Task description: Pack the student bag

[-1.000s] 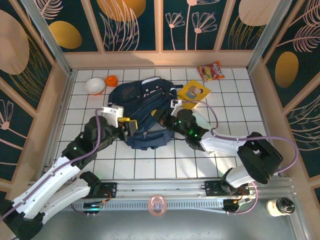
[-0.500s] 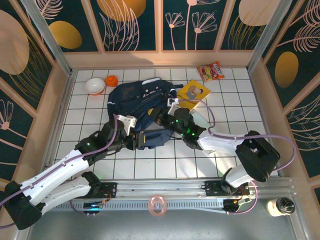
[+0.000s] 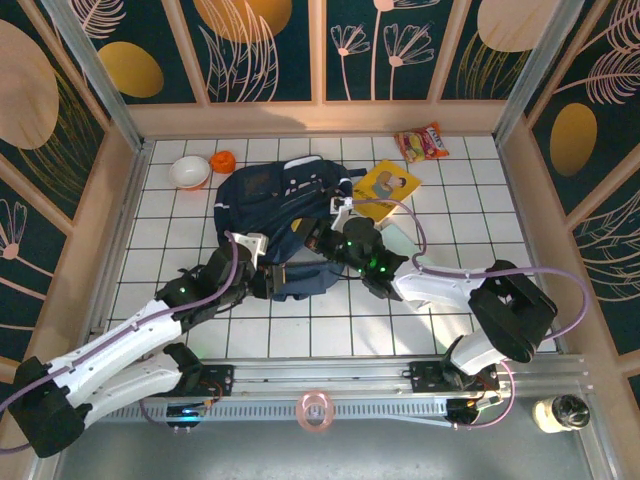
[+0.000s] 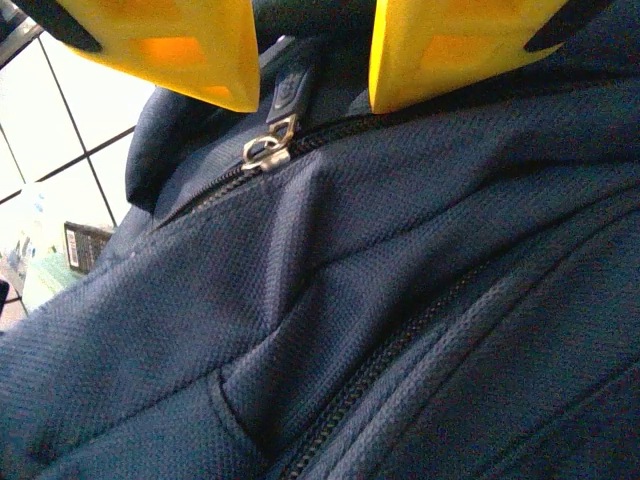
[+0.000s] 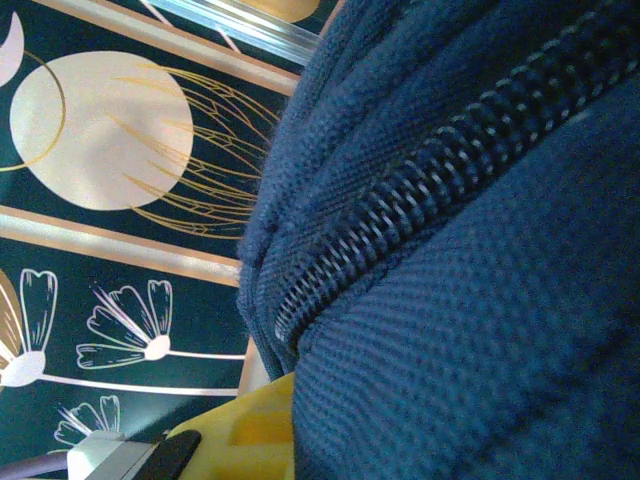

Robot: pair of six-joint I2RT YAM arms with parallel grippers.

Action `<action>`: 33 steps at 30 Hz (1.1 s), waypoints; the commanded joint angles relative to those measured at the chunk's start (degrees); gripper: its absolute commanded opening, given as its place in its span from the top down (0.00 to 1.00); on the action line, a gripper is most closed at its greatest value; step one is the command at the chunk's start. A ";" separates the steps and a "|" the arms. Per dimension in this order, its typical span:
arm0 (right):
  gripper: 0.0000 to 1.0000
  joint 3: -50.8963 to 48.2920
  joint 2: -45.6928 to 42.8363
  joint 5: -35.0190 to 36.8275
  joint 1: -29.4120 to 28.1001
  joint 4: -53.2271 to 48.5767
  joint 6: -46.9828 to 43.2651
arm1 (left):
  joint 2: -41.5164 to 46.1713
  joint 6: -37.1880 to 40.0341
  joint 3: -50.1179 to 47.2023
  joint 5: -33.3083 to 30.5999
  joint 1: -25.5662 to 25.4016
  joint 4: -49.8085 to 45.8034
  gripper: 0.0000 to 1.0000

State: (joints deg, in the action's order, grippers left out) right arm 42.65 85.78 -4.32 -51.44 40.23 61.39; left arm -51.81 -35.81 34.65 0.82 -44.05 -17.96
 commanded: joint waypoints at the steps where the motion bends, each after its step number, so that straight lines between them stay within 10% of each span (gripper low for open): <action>1: 1.00 3.84 -0.16 2.12 -1.29 5.31 -2.06 | -0.98 -2.47 -0.84 0.56 -0.23 4.57 0.68; 17: 1.00 4.09 -0.11 2.30 -1.49 3.84 -2.23 | -0.33 -4.12 -1.60 -0.96 -0.33 3.96 1.00; 22: 1.00 4.19 -1.04 2.54 -1.56 2.26 -3.16 | -0.04 -4.75 -2.18 -2.06 -0.29 3.96 0.81; 33: 1.00 5.58 -2.06 6.89 -3.84 -2.10 -5.39 | -3.31 -4.28 -1.80 -2.26 -0.27 3.40 0.85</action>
State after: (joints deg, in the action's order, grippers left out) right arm 44.40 86.30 -0.64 -54.02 35.90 58.57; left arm -54.28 -40.73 32.77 0.34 -44.27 -13.69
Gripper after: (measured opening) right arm 0.071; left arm 0.154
